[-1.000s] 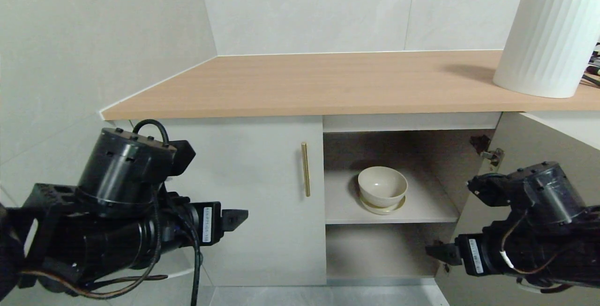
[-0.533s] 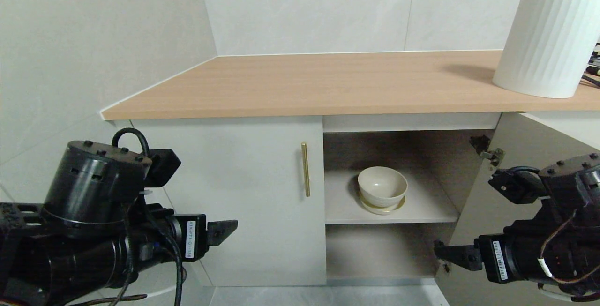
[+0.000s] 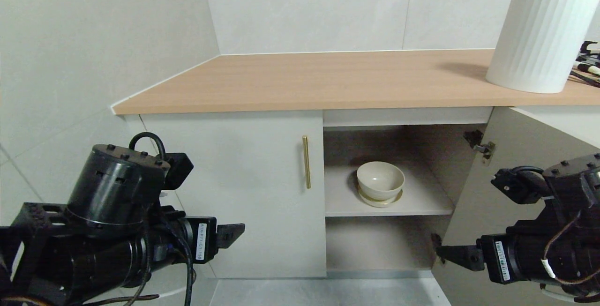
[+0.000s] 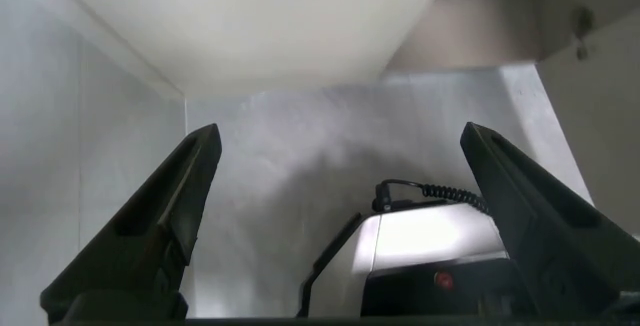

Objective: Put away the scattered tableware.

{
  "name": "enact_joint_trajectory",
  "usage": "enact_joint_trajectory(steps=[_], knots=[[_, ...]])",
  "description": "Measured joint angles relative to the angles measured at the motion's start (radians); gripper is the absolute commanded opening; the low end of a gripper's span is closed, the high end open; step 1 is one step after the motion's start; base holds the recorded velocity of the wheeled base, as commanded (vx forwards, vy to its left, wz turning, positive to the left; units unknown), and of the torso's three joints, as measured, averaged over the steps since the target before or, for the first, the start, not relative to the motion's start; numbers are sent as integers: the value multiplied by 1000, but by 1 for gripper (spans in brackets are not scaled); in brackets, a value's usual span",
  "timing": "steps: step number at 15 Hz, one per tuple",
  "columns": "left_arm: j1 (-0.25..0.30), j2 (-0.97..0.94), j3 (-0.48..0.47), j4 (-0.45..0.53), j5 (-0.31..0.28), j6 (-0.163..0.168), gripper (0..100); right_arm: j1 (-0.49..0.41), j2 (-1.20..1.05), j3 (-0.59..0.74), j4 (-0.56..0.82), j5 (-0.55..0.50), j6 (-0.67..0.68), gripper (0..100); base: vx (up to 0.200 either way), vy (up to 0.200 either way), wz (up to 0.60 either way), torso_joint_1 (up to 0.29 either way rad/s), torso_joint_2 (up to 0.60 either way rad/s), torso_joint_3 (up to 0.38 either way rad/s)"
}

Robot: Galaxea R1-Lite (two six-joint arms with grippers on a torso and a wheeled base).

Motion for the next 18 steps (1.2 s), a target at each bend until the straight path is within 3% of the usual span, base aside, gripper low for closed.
enact_joint_trajectory(steps=[9, 18], knots=[[-13, 18, 1, 0, 1, -1, 100, 0, 10, 2, 1, 0, -2, 100, -200, 0, 0, 2, 3, 1], [-15, 18, 3, 0, 1, 0, 100, 0, 14, 3, 2, -1, -4, 100, 0, 0, 0, 0, 0, 0]])
